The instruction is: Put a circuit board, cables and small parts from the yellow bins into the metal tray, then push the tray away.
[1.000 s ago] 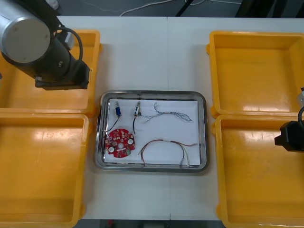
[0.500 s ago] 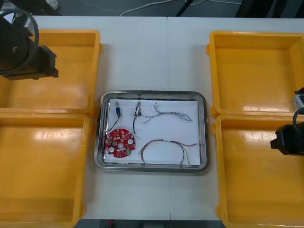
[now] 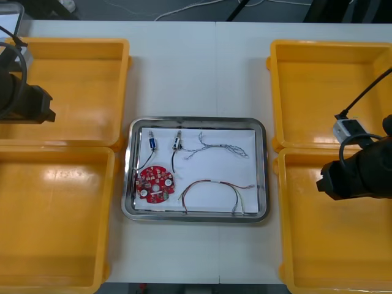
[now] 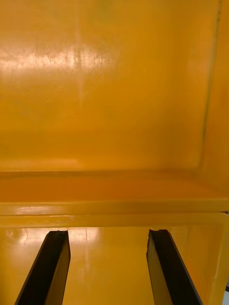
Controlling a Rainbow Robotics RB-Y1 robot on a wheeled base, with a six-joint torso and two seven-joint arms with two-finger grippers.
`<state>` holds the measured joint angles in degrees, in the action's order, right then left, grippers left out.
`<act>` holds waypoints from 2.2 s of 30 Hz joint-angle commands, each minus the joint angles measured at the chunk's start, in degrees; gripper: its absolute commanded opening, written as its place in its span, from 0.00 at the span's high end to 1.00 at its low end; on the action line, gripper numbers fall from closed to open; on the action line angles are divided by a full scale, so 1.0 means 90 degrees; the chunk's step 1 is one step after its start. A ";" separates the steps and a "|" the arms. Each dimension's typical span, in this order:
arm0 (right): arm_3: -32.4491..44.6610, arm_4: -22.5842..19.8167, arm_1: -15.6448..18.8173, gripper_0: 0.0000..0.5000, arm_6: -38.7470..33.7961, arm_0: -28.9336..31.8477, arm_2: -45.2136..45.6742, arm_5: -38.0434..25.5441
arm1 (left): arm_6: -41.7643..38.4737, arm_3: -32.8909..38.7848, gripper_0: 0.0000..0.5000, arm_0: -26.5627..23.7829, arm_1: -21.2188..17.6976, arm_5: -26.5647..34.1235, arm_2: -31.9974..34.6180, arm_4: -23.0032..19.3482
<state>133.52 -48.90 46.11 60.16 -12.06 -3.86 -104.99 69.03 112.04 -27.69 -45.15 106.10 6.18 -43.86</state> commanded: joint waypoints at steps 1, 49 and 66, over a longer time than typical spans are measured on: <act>0.0292 -0.0114 0.0150 0.00 0.0014 -0.0623 -0.0704 0.0025 | 0.0065 0.0471 0.06 0.0577 -0.0315 -0.0256 0.0358 0.0030; -0.1037 0.1361 -0.1412 0.00 0.3217 -0.3855 -0.6338 0.1724 | 0.0084 0.1027 0.06 0.1417 -0.0305 -0.0627 0.0641 0.0030; -0.1886 0.2220 -0.2057 0.00 0.3139 -0.4373 -0.7784 0.2085 | 0.0084 0.1027 0.05 0.1417 -0.0305 -0.0627 0.0641 0.0030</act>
<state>117.19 -29.57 30.11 87.72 -49.58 -72.82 -86.76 69.03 119.41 -15.60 -45.41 101.04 10.23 -43.86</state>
